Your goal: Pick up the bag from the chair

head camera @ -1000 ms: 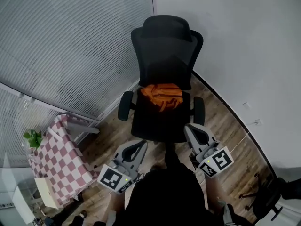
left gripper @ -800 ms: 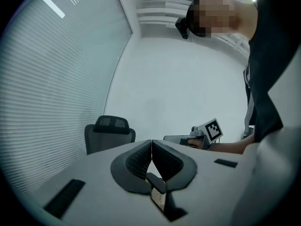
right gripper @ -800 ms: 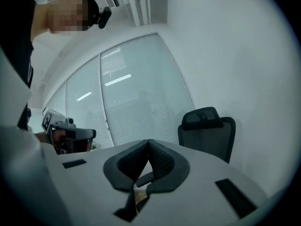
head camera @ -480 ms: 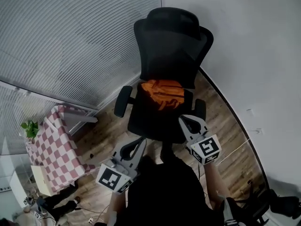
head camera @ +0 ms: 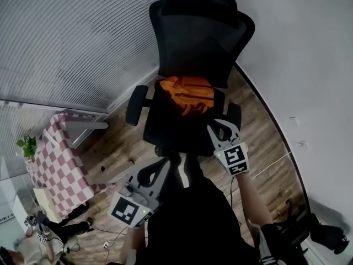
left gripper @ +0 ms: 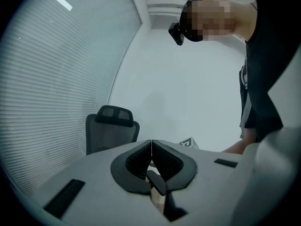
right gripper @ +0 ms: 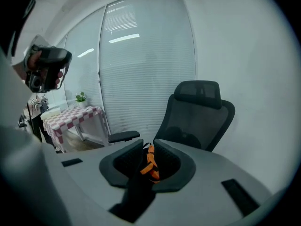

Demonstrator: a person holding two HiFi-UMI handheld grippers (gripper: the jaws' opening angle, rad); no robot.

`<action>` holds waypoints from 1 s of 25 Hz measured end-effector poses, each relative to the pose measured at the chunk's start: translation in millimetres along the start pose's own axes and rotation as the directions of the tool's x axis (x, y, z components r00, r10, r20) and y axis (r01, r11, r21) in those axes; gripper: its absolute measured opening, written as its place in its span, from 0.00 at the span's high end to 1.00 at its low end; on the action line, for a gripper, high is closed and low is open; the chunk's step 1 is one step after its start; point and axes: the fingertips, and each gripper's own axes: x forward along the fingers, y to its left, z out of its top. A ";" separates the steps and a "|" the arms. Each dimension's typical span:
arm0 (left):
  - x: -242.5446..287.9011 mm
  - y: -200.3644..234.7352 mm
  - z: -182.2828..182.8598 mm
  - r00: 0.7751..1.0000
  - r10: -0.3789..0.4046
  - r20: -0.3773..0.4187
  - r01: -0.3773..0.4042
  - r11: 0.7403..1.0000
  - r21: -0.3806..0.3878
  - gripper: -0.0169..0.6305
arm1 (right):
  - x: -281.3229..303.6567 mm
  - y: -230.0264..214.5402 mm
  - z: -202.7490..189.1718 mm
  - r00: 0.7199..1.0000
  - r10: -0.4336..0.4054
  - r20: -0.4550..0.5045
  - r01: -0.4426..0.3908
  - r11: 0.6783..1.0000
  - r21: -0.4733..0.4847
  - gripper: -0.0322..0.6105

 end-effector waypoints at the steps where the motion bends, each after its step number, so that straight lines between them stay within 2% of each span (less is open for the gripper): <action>1: 1.0 1.9 -1.4 1.000 -0.002 -0.002 0.002 1.000 -0.003 0.92 | 5.2 -1.5 -5.7 1.000 -0.012 -0.011 0.012 1.000 -0.011 0.81; 4: 3.6 10.5 -4.9 1.000 -0.003 -0.005 0.003 1.000 -0.014 0.92 | 24.7 -5.1 -23.4 0.997 -0.043 -0.059 0.040 0.997 -0.062 0.79; 10: 15.3 26.4 -11.7 1.000 -0.005 -0.026 0.004 0.999 -0.033 0.92 | 63.5 -22.0 -56.7 0.986 -0.080 -0.144 0.067 0.993 -0.093 0.77; 19: 23.5 37.9 -27.7 0.997 -0.018 -0.069 0.014 0.998 -0.060 0.92 | 122.0 -36.3 -115.2 0.957 -0.116 -0.265 0.060 0.976 -0.211 0.75; 25: 25.1 43.5 -39.4 0.994 -0.015 -0.109 0.006 0.997 -0.081 0.92 | 148.3 -41.6 -141.0 0.940 -0.153 -0.306 0.062 0.955 -0.289 0.75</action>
